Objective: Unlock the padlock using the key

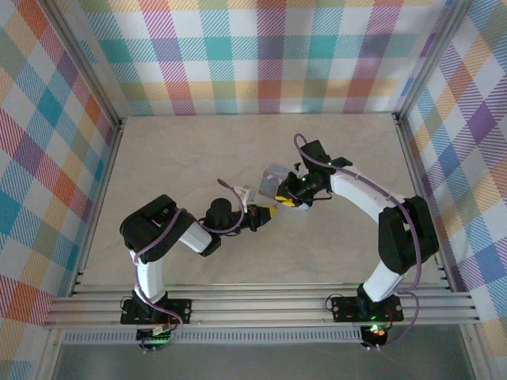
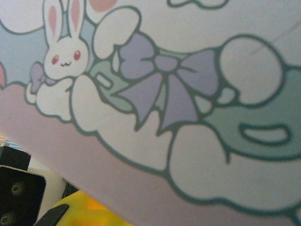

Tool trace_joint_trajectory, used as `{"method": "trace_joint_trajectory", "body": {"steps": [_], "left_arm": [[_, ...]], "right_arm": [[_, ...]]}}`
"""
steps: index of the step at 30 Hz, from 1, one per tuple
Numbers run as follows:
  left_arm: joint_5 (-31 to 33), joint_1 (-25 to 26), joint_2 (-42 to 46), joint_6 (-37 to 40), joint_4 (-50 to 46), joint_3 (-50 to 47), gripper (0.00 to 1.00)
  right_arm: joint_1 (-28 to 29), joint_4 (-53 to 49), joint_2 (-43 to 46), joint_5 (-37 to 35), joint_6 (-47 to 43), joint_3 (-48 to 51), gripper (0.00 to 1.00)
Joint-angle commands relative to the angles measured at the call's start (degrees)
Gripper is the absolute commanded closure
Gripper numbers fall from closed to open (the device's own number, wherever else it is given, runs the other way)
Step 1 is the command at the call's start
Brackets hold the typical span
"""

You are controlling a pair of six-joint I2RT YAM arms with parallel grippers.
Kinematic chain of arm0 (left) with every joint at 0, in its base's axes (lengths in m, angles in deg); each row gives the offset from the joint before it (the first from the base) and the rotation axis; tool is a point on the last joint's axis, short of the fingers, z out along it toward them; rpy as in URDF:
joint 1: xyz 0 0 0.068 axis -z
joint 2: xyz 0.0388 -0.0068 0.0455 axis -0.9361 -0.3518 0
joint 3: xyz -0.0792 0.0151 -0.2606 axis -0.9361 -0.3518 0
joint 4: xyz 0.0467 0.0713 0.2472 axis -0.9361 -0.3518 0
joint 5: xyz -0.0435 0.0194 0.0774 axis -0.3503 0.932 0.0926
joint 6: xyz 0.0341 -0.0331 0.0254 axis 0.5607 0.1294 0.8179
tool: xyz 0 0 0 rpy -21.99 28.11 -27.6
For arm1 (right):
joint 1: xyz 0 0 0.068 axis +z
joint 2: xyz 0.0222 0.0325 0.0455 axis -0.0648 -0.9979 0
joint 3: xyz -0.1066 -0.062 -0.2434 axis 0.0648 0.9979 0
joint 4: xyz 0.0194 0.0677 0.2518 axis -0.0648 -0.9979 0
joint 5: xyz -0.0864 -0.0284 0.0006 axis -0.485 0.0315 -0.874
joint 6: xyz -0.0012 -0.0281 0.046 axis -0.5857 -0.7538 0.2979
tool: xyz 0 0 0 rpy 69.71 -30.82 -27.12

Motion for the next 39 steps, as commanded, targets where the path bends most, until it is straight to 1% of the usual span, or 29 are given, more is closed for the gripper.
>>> {"method": "trace_joint_trajectory", "body": {"steps": [1,7,21,26,31,35,39], "left_arm": [[-1.2,-1.3,0.5,-0.3,4.7,1.7,1.00],[-2.3,-2.8,1.3,0.5,4.6,1.1,1.00],[-2.1,-2.8,2.2,0.7,4.8,0.4,1.00],[-2.7,-2.7,1.2,-0.2,4.8,1.6,1.00],[-3.6,-1.8,-0.2,-1.4,4.8,3.5,1.00],[-3.2,-1.8,-0.5,-2.2,4.7,3.8,1.00],[-4.3,-1.9,-1.7,-4.0,4.8,4.9,1.00]], "right_arm": [[0.3,-0.7,1.4,4.3,-0.9,0.5,1.00],[-0.1,-2.7,2.0,3.9,-1.7,-0.1,1.00],[-0.9,-1.6,2.0,5.5,-0.3,-0.1,1.00],[-1.0,-0.4,1.9,6.4,0.5,0.2,1.00],[-0.9,0.1,2.0,6.4,0.9,0.9,1.00],[-0.8,1.0,2.4,6.2,1.0,1.6,1.00],[-0.6,1.5,2.5,6.0,1.3,2.4,1.00]]}}
